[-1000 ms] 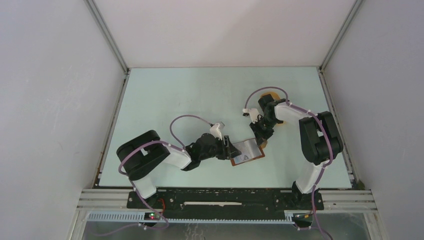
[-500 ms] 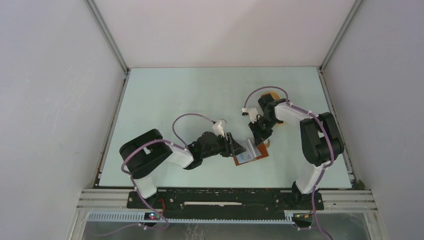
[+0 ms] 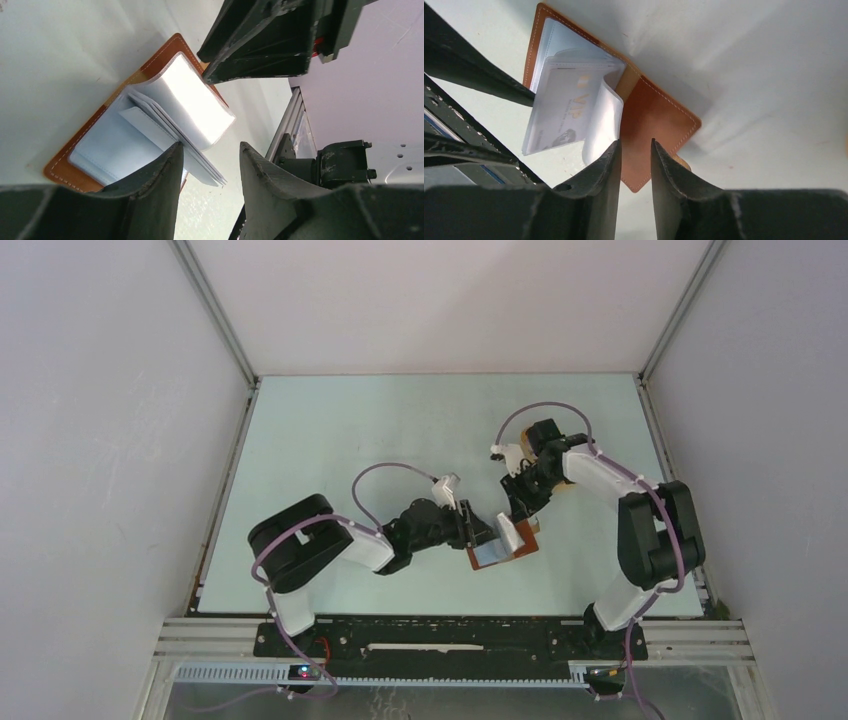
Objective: Put the credit cards into the card holder
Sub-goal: Open the card holder at the center of the board.
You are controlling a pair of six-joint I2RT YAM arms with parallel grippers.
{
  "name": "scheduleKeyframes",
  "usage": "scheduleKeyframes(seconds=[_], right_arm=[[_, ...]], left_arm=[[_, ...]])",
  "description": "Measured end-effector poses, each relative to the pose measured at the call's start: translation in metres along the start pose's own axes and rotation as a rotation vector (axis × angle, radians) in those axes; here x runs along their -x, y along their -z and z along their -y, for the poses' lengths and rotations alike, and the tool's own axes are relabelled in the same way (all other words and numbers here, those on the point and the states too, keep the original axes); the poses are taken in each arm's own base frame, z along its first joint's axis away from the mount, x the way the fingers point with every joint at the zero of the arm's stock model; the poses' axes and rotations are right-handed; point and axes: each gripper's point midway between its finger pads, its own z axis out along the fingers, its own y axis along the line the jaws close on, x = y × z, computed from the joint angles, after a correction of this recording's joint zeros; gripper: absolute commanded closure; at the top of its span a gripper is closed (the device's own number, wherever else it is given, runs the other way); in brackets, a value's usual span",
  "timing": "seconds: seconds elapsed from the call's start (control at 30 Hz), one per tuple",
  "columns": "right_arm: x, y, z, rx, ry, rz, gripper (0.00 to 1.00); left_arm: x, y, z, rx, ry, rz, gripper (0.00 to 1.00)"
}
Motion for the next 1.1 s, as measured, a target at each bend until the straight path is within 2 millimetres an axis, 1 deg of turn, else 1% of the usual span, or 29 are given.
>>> scheduleKeyframes(seconds=[0.13, 0.3, 0.37, 0.47, 0.6, 0.8, 1.07, 1.1], right_arm=[[0.005, 0.016, 0.004, -0.022, -0.006, 0.052, 0.59], [0.01, 0.027, 0.002, 0.004, -0.024, 0.102, 0.56], [0.011, 0.028, -0.002, 0.038, -0.031, 0.118, 0.55], [0.013, 0.028, -0.013, 0.099, -0.036, 0.135, 0.5], [0.014, 0.026, -0.023, 0.166, -0.047, 0.136, 0.48], [0.013, 0.03, -0.026, 0.21, -0.073, 0.148, 0.48], [0.013, 0.031, -0.028, 0.248, -0.092, 0.159, 0.49], [0.013, 0.03, -0.029, 0.253, -0.093, 0.159, 0.49]], left_arm=[[0.003, -0.005, 0.005, -0.015, -0.002, 0.0, 0.5], [0.005, -0.01, 0.009, -0.027, -0.004, 0.0, 0.5], [0.006, -0.012, 0.009, -0.026, -0.004, -0.001, 0.5], [0.007, -0.016, 0.01, -0.026, -0.004, -0.002, 0.5], [0.007, -0.02, 0.009, -0.021, -0.003, -0.006, 0.5], [0.004, -0.023, 0.003, -0.006, 0.0, -0.015, 0.52], [0.0, -0.025, -0.003, 0.006, 0.003, -0.023, 0.59], [0.0, -0.025, -0.003, 0.006, 0.003, -0.024, 0.62]])
